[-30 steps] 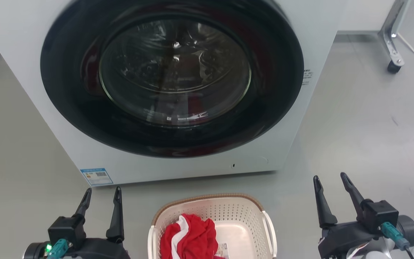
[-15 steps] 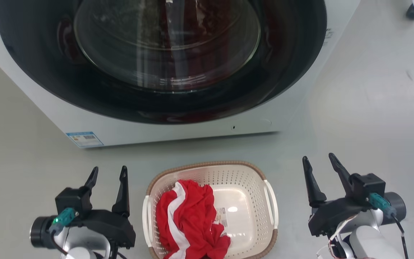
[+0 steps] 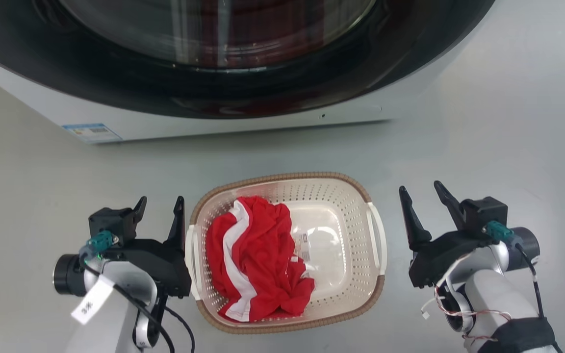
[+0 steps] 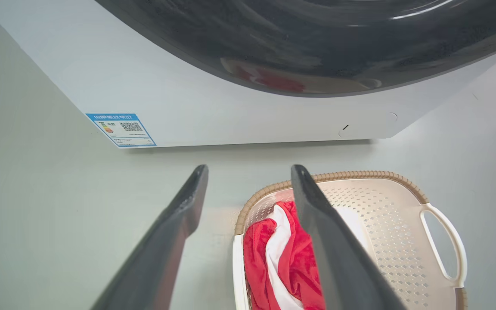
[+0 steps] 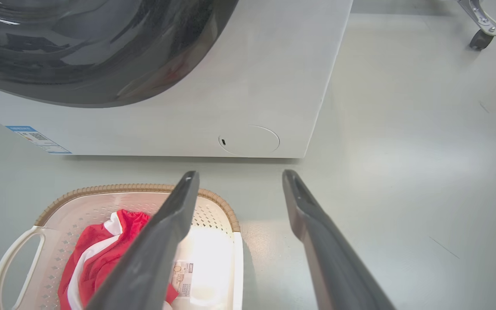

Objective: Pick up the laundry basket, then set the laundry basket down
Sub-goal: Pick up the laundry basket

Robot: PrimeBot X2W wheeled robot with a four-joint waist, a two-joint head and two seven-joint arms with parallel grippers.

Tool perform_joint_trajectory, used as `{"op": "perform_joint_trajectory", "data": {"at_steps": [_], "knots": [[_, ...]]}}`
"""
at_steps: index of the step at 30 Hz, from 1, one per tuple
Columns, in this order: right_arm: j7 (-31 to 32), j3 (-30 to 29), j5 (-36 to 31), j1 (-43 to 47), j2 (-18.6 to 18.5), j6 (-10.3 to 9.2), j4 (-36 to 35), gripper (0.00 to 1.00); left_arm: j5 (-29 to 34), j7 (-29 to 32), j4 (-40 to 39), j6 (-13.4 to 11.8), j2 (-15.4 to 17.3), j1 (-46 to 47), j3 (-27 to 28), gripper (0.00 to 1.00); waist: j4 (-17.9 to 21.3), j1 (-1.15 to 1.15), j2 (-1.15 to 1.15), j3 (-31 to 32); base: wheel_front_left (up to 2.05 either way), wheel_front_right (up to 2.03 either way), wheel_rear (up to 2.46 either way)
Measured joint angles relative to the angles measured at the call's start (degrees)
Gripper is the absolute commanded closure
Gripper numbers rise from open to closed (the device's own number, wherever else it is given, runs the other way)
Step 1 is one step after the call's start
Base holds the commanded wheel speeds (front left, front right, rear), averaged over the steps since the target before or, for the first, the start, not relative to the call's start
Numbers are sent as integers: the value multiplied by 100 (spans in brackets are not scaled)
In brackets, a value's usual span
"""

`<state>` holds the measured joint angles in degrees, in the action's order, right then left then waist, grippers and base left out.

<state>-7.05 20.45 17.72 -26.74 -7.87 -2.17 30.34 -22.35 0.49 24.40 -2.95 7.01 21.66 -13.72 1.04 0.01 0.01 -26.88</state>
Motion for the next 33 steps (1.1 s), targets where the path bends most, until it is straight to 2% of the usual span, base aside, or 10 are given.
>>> {"op": "perform_joint_trajectory", "data": {"at_steps": [19,33], "knots": [[248,191,-9,-1171,212,174,1059,0,-227,151,1417,480,-99,1218,-58,0,-30,0,0,-1479,0,0,0],[240,399,-13,-1497,303,302,1745,0,-246,143,2358,710,-167,1639,-198,0,-72,0,0,-2076,0,0,0]]}}
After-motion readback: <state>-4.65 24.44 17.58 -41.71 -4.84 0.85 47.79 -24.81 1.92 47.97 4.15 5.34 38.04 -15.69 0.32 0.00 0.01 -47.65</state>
